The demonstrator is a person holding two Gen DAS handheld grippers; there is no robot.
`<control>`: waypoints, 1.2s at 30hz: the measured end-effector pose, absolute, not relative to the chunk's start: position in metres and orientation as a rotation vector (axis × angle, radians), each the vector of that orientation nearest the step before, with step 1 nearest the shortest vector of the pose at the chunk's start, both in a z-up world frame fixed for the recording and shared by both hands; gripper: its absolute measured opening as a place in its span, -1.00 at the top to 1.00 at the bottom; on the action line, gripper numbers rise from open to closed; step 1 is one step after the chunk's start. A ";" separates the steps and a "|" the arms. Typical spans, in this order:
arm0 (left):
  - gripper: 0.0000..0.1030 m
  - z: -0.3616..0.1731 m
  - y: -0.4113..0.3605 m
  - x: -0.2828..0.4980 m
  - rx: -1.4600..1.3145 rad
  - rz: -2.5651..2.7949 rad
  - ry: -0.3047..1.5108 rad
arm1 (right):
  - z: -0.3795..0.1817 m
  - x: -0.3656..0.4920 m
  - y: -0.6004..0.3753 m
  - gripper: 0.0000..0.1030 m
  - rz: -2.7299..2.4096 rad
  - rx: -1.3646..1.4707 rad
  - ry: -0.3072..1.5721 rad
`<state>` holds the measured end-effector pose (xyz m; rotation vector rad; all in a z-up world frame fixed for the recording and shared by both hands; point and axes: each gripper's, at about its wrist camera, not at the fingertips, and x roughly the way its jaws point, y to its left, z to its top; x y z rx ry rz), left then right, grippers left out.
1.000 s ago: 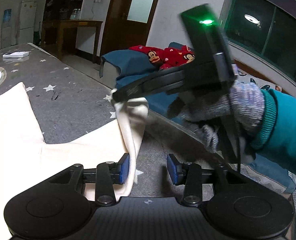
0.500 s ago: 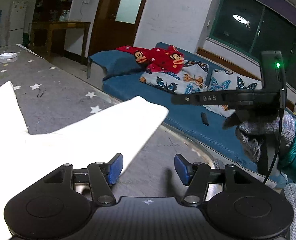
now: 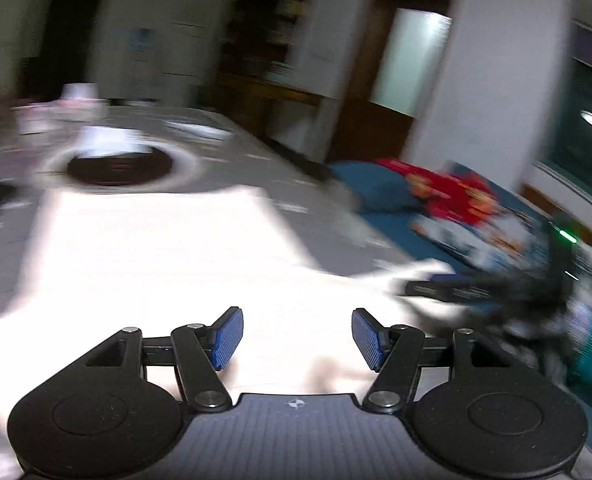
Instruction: Fold clothes
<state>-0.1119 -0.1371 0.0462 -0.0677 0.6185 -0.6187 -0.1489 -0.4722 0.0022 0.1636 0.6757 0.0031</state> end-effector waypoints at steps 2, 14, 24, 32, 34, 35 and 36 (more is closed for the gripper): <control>-0.23 0.050 -0.105 -0.104 -0.088 -0.484 0.610 | 0.002 -0.145 -0.469 -0.34 0.000 0.153 0.672; -0.20 0.057 0.036 -0.016 -0.147 0.011 0.656 | -0.005 -0.133 -0.450 -1.00 -0.010 0.070 0.680; -0.12 0.048 -0.018 0.019 0.058 -0.084 0.783 | -0.008 -0.133 -0.448 -1.00 -0.026 0.049 0.678; 0.07 0.021 -0.036 0.039 0.127 -0.068 0.847 | -0.008 -0.134 -0.450 -1.00 -0.022 0.057 0.673; 0.62 0.020 -0.030 0.037 0.127 -0.055 0.824 | -0.008 -0.134 -0.450 -1.00 -0.022 0.060 0.671; 0.71 0.021 -0.022 0.035 0.099 -0.054 0.817 | -0.008 -0.135 -0.451 -1.00 -0.021 0.063 0.669; 0.78 0.023 -0.014 0.034 0.062 -0.056 0.812 | -0.008 -0.135 -0.451 -1.00 -0.020 0.066 0.668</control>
